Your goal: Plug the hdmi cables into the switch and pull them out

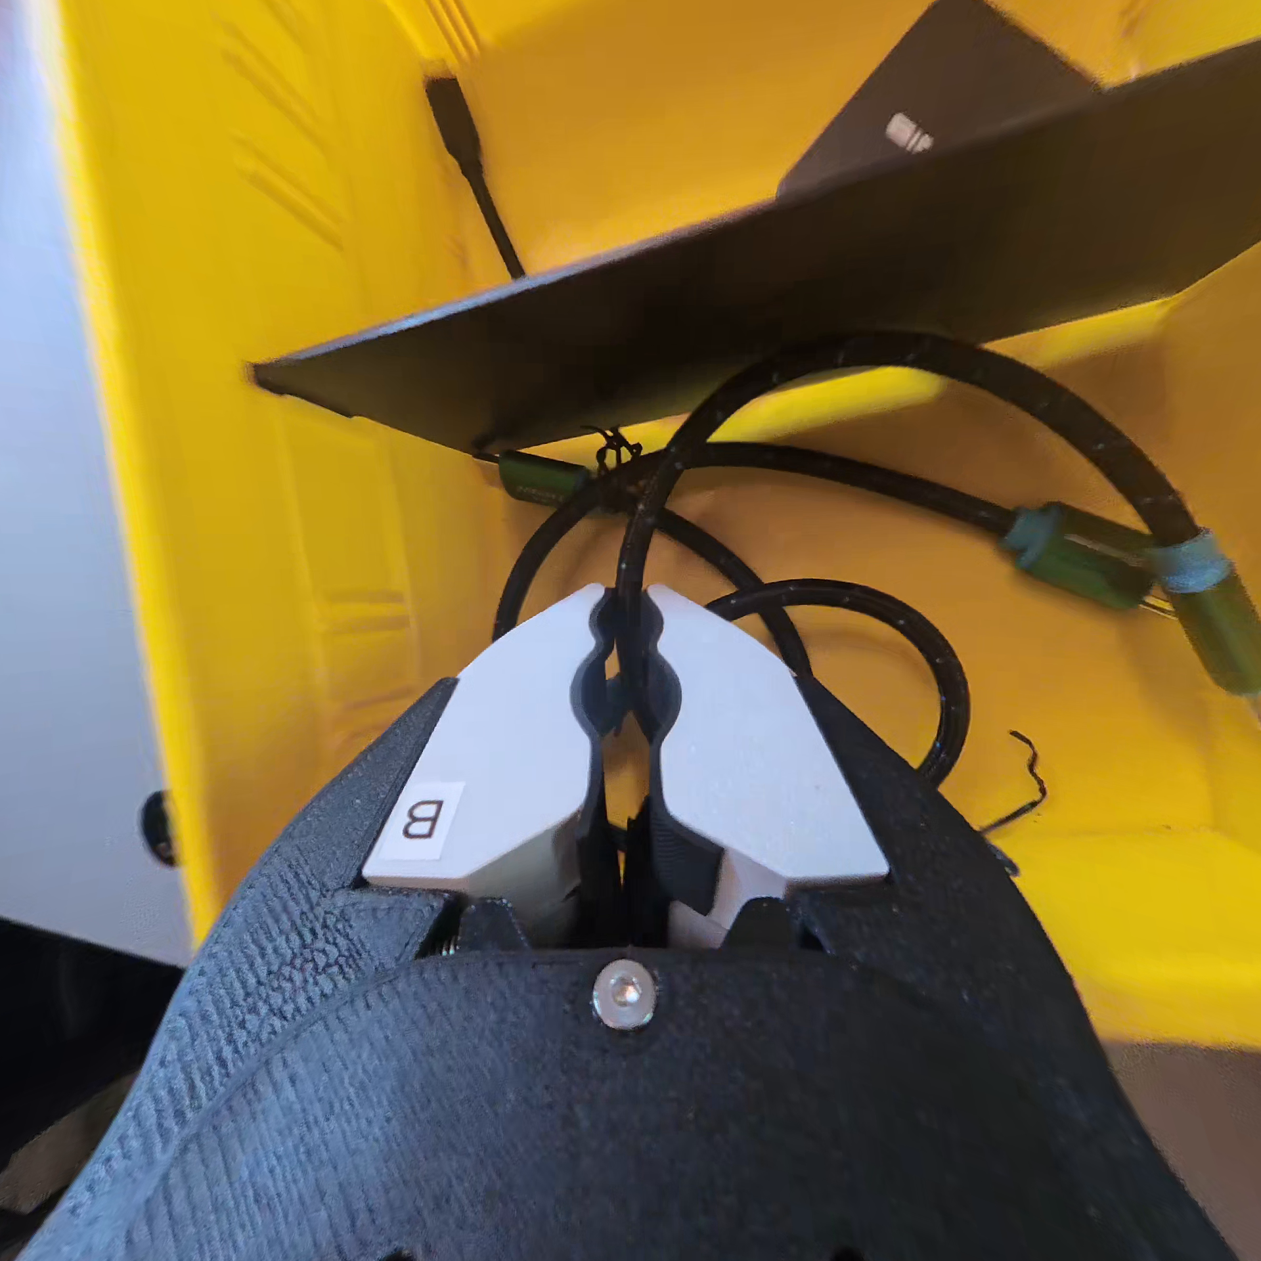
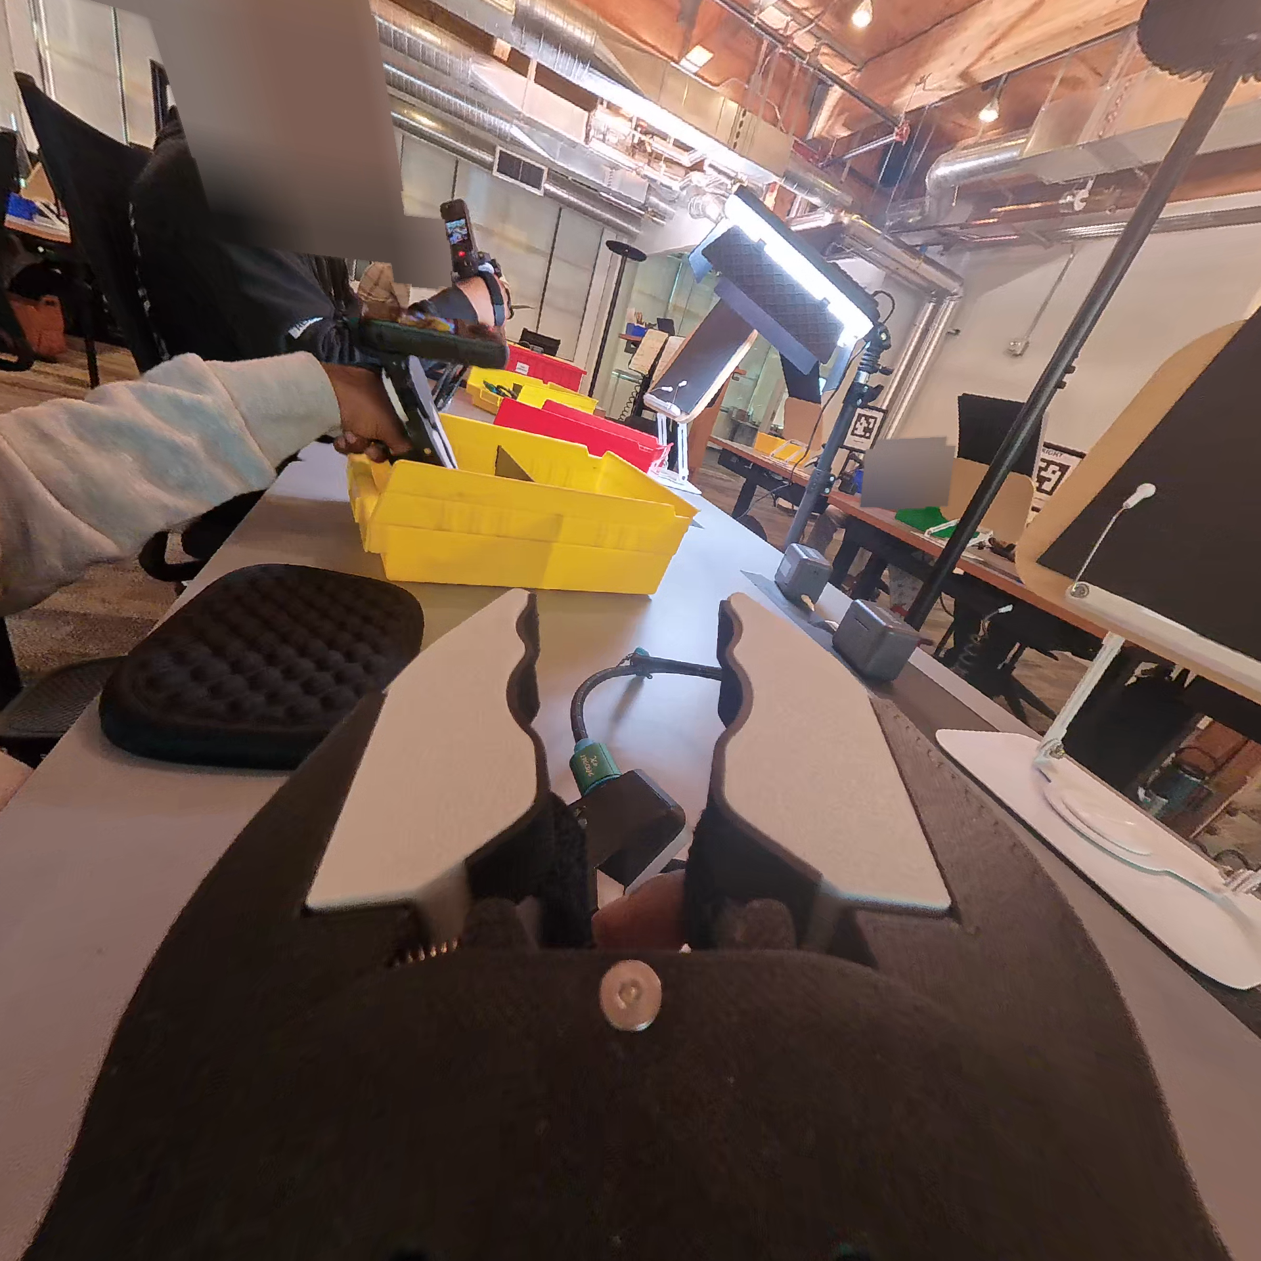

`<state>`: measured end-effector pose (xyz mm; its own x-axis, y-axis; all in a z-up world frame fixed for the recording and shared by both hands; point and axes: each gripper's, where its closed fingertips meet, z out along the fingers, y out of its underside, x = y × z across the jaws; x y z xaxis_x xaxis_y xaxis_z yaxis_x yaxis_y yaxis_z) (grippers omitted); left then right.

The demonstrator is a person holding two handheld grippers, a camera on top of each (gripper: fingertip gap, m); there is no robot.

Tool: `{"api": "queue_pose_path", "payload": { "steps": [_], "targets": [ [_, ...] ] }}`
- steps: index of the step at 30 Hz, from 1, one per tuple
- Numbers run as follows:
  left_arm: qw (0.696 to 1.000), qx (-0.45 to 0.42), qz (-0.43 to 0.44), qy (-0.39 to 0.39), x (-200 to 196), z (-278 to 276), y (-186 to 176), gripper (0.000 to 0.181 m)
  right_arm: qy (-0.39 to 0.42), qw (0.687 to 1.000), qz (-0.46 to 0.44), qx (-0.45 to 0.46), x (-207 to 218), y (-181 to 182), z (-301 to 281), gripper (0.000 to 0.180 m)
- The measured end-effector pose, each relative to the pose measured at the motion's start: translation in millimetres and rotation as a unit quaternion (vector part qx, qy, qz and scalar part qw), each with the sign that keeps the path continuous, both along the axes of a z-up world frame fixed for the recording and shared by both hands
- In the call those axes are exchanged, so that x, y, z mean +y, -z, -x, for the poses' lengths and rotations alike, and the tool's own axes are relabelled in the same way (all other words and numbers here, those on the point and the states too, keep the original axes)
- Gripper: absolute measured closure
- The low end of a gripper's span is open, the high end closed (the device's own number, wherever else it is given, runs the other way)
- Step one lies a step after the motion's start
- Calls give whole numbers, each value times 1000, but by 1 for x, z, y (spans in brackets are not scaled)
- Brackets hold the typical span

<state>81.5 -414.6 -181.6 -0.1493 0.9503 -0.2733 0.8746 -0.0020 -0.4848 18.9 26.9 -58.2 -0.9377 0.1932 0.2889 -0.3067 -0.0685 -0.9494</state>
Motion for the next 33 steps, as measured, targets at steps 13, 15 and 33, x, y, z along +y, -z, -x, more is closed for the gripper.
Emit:
{"api": "queue_pose_path", "payload": {
  "steps": [13,15,33],
  "targets": [
    [889,428,141,78,86,12,-238,175,-24,1000,-5,-14,-2,0,-9,132],
    [860,480,107,134,124,29,-249,175,-34,999,-9,-27,-4,3,-11,131],
    [791,478,-102,368,343,121,-130,175,49,993,15,-106,5,2,20,130]
  ]
}}
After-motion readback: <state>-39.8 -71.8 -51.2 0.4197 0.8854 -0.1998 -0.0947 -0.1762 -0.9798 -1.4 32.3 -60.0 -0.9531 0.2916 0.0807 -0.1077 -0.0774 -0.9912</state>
